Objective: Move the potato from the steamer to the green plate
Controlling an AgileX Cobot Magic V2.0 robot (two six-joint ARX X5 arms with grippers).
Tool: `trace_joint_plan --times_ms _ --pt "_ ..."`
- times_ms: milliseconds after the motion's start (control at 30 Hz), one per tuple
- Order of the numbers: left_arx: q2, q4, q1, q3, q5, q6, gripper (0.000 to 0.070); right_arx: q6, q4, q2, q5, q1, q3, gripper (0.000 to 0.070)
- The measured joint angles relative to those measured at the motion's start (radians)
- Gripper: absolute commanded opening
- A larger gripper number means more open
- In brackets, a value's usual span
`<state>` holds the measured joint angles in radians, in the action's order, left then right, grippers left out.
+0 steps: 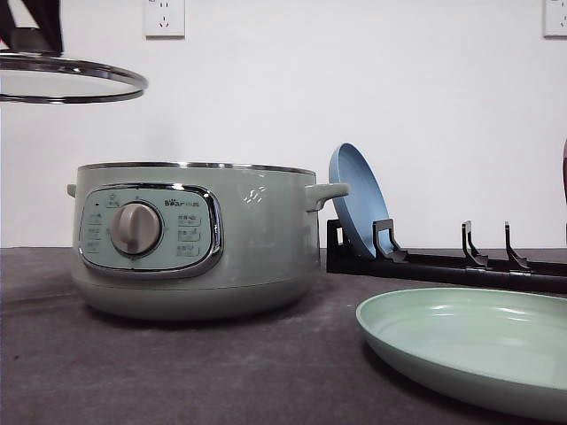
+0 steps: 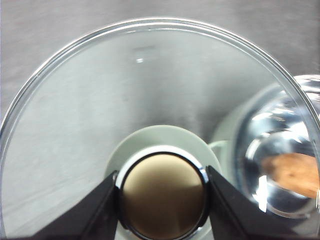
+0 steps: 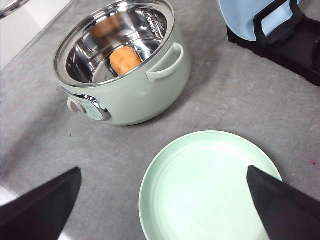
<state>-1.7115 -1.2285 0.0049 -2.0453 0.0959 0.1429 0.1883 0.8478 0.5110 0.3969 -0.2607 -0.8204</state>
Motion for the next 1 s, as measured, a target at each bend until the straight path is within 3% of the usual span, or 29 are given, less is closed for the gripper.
trace_joint_plan --times_ms 233,400,700,1000 --pt "0.000 -0.002 0.028 0.000 -0.001 0.000 0.0009 0.037 -0.085 0.026 0.048 -0.008 -0.004 0.0671" --pt "0.000 -0.002 0.028 0.000 0.000 0.000 0.0009 0.046 -0.104 0.189 0.079 -0.051 -0.095 0.0671" --pt "0.000 -0.002 0.028 0.000 0.000 0.000 0.0009 -0.017 -0.105 0.621 0.089 -0.197 -0.376 0.0671" --pt "0.000 0.005 0.028 0.000 0.000 -0.003 0.0009 -0.113 -0.020 1.076 0.084 -0.304 -0.798 0.0671"
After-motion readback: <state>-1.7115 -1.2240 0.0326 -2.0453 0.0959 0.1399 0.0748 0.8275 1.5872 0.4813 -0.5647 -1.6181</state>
